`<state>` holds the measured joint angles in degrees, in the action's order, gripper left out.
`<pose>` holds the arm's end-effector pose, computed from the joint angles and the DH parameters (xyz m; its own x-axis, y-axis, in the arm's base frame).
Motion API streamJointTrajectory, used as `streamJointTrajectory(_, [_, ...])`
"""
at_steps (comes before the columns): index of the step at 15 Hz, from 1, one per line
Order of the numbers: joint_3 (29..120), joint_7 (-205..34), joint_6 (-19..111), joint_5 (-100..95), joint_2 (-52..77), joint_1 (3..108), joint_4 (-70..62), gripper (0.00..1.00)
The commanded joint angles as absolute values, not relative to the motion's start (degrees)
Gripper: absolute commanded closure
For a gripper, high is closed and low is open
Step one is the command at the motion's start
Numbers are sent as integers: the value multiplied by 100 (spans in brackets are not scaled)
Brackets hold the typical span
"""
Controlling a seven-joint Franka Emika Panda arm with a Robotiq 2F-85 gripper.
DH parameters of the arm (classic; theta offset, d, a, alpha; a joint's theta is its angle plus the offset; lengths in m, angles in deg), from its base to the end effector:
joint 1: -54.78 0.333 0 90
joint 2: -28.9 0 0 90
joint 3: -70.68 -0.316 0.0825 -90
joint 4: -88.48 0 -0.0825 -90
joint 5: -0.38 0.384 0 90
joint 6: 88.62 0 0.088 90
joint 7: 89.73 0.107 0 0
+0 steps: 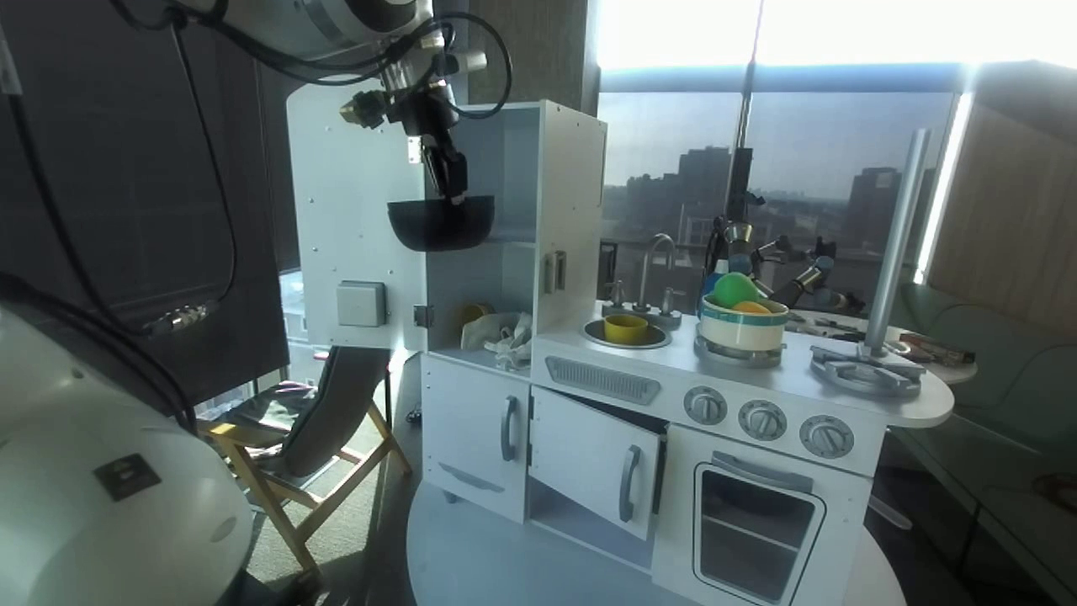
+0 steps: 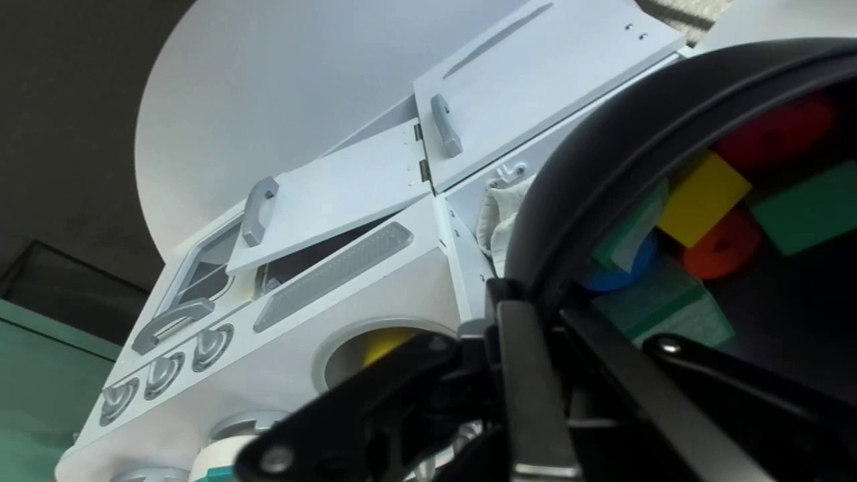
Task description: Remove the black bowl from the top cabinet and put it on the sink on the right
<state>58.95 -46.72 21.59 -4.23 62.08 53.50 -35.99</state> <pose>0.3940 0.0883 0.6389 0.7810 -0.5131 0.3560 -0.5248 -0.8482 -0.0713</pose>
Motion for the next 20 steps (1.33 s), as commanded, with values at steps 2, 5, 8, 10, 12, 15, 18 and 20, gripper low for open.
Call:
streamJointTrajectory(2, [6051, -5147, 1734, -538, 6879, 5352, -3984, 91])
streamJointTrajectory(5, [6257, -5501, 1744, -501, 7299, 5308, -4348, 92])
streamJointTrajectory(8, [6588, -5978, 1704, -463, 7594, 5183, -4652, 92])
streamJointTrajectory(10, [6924, -6512, 1748, -387, 7711, 5119, -4843, 91])
streamJointTrajectory(12, [7192, -6964, 1645, -445, 7678, 4971, -4918, 91])
streamJointTrajectory(15, [7538, -7403, 1892, -509, 7458, 4714, -4942, 91])
streamJointTrajectory(18, [7753, -7565, 2314, -435, 7074, 4534, -4786, 91])
streamJointTrajectory(20, [7774, -7628, 2743, -397, 6747, 4521, -4695, 91])
